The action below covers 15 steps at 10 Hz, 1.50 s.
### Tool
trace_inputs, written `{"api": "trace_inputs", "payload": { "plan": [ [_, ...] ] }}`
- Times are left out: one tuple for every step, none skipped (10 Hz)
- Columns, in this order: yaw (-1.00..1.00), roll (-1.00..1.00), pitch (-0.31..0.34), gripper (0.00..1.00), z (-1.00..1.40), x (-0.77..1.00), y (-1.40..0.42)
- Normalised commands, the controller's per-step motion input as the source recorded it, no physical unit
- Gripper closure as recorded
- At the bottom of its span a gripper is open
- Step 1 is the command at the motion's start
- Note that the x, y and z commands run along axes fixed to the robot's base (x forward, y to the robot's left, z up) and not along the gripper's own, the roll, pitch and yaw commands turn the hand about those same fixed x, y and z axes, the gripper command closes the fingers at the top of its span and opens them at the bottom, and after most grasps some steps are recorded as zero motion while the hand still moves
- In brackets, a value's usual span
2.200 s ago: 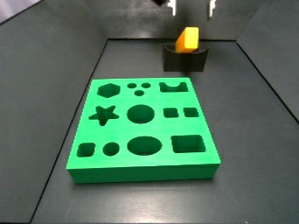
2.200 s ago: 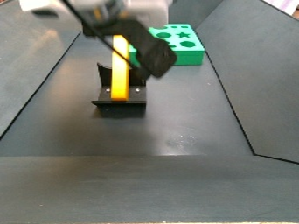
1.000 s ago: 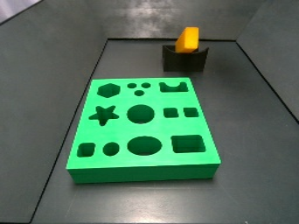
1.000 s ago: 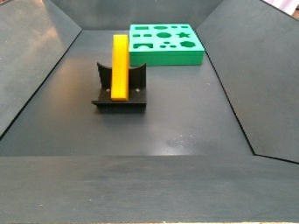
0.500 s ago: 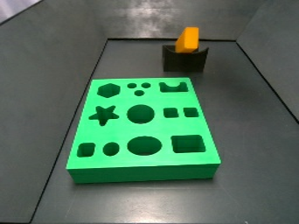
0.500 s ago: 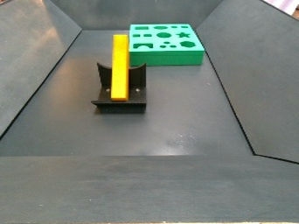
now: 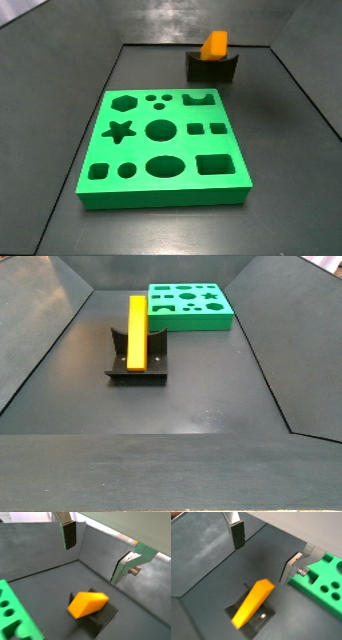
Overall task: Pick up the rectangle object. Move up. Place the rectangle object on the fixture. Regrasp the rectangle object. Move to above the board. Insert the rectangle object.
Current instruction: Regrasp the rectangle object.
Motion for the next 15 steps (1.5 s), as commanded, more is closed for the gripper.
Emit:
{"api": "trace_inputs", "payload": {
  "plan": [
    [0.04, 1.0, 0.072, 0.0, -0.01, 0.07, -0.03],
    [0.05, 1.0, 0.094, 0.0, -0.01, 0.09, -0.04],
    [0.06, 1.0, 0.113, 0.0, 0.0, 0.1, -0.04],
    [0.07, 1.0, 0.136, 0.0, -0.01, 0.11, -0.04],
    [0.1, 1.0, 0.169, 0.0, -0.01, 0.11, -0.05],
    [0.13, 1.0, 0.206, 0.0, -0.01, 0.12, -0.05],
    [0.16, 1.0, 0.222, 0.0, -0.02, 0.12, -0.05],
    [0.2, 0.84, 0.217, 0.0, -0.01, 0.12, -0.05],
    [0.23, 0.66, 0.191, 0.0, -0.01, 0.12, -0.06],
    [0.24, 0.49, 0.16, 0.0, -0.02, 0.13, -0.06],
    [0.25, 0.29, 0.117, 0.0, -0.01, 0.13, -0.05],
    [0.25, 0.21, 0.082, 0.0, 0.0, 0.12, -0.04],
    [0.24, 0.18, 0.044, 0.0, -0.01, 0.1, -0.05],
    [0.22, 0.17, 0.014, 0.0, -0.01, 0.1, -0.06],
    [0.15, 0.16, -0.005, 0.0, -1.0, 0.04, 0.04]
  ]
}}
